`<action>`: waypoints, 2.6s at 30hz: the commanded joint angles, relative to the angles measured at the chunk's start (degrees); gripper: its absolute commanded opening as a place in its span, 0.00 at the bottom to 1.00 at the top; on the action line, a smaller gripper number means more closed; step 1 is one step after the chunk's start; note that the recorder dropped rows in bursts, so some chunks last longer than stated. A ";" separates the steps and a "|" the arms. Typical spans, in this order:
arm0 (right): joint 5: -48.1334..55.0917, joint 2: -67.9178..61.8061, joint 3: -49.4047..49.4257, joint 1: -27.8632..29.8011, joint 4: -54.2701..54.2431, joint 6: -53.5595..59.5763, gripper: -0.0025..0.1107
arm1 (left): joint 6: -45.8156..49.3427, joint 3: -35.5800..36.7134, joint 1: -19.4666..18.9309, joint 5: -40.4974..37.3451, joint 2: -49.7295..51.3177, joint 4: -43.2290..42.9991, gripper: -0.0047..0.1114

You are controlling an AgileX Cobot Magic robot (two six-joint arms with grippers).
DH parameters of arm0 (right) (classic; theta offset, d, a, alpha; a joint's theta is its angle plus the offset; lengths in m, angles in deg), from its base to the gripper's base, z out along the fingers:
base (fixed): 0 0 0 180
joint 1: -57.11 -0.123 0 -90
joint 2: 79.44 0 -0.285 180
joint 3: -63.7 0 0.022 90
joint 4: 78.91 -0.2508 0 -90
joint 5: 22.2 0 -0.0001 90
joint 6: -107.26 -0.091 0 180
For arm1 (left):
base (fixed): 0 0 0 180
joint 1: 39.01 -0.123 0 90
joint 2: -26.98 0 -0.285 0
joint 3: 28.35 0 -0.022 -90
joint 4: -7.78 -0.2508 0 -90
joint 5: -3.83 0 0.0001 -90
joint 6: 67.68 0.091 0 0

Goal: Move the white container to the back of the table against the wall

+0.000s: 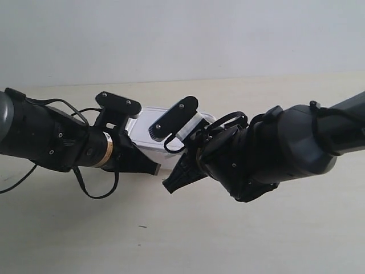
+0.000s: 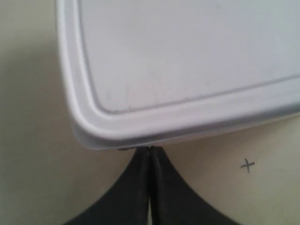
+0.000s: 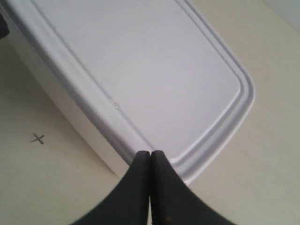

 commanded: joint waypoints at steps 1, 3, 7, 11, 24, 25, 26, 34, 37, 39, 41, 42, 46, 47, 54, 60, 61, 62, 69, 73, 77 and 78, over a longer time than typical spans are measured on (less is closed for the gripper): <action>-2.23 -0.13 -0.40 0.32 -0.41 0.37 0.02 | -0.16 -1.20 -0.35 0.61 2.17 -0.37 0.04; -4.27 -0.13 -0.40 0.32 -0.41 0.37 0.02 | -0.16 -2.11 -0.35 0.61 3.39 -0.37 0.04; -6.46 -0.82 -0.40 0.32 -0.89 1.86 0.02 | -0.16 -3.23 -0.50 0.48 3.94 -0.37 0.04; -5.70 -3.83 -1.47 2.22 -0.99 2.19 0.02 | -0.16 -4.01 -2.09 0.60 3.94 -0.37 0.04; -6.83 -9.14 -7.78 4.33 -0.97 3.30 0.02 | 0.03 -6.89 -2.69 1.75 4.53 -2.07 0.04; -6.55 -9.49 -8.10 4.33 -0.97 3.41 0.02 | 0.03 -7.14 -2.69 1.75 4.89 -2.08 0.04; -6.38 -9.96 -8.63 4.33 -0.97 3.86 0.02 | 0.03 -7.59 -2.69 1.63 5.49 -2.19 0.04; -3.91 -10.83 -10.42 6.69 -2.70 6.33 0.02 | 0.03 -10.08 -2.69 1.52 8.39 -2.48 0.04; -5.16 -10.83 -10.42 8.63 -2.70 6.61 0.02 | 0.03 -11.22 -2.69 1.63 8.88 -2.59 0.04; -5.77 -10.83 -10.42 9.34 -2.70 6.61 0.02 | 0.03 -11.87 -2.69 1.63 9.16 -2.63 0.04; -6.17 -10.83 -10.42 9.61 -2.20 6.61 0.02 | 0.03 -12.64 -2.69 1.63 9.61 -2.63 0.04; -6.17 -10.83 -10.42 9.64 -1.66 6.61 0.02 | 0.03 -12.95 -2.69 1.63 9.85 -2.63 0.04; -6.66 -11.36 -12.05 9.64 -1.33 6.61 0.02 | 0.03 -14.18 -2.69 2.13 11.37 -2.63 0.04; -6.69 -11.61 -12.66 9.64 -1.98 6.77 0.02 | 0.03 -14.43 -2.69 2.27 11.77 -2.63 0.04; -3.81 -14.79 -17.28 9.64 -9.82 14.70 0.02 | 0.03 -14.93 -2.89 1.69 12.86 -2.72 0.04; -4.56 -15.02 -18.77 11.14 -8.94 15.56 0.02 | 0.03 -16.29 -4.91 4.97 12.85 -2.72 0.04; -4.56 -15.13 -18.94 11.27 -9.05 15.82 0.02 | 0.03 -16.56 -5.41 5.61 12.85 -2.72 0.04; -4.56 -15.25 -19.23 11.45 -8.66 15.95 0.02 | 0.03 -16.72 -5.73 6.46 12.85 -2.72 0.04; -3.31 -17.90 -22.08 11.69 -8.51 20.90 0.02 | 1.70 -18.07 -6.17 7.30 12.97 -2.72 0.04; -3.31 -19.09 -23.67 11.69 -8.62 23.73 0.02 | 3.35 -18.93 -6.17 7.70 13.06 -2.72 0.04; -2.17 -19.44 -24.79 11.69 -8.00 26.58 0.02 | 8.84 -19.71 -6.17 9.72 13.42 -2.72 0.04; -2.17 -19.44 -25.06 11.69 -7.89 27.67 0.02 | 9.60 -20.02 -6.17 9.84 13.84 -2.72 0.04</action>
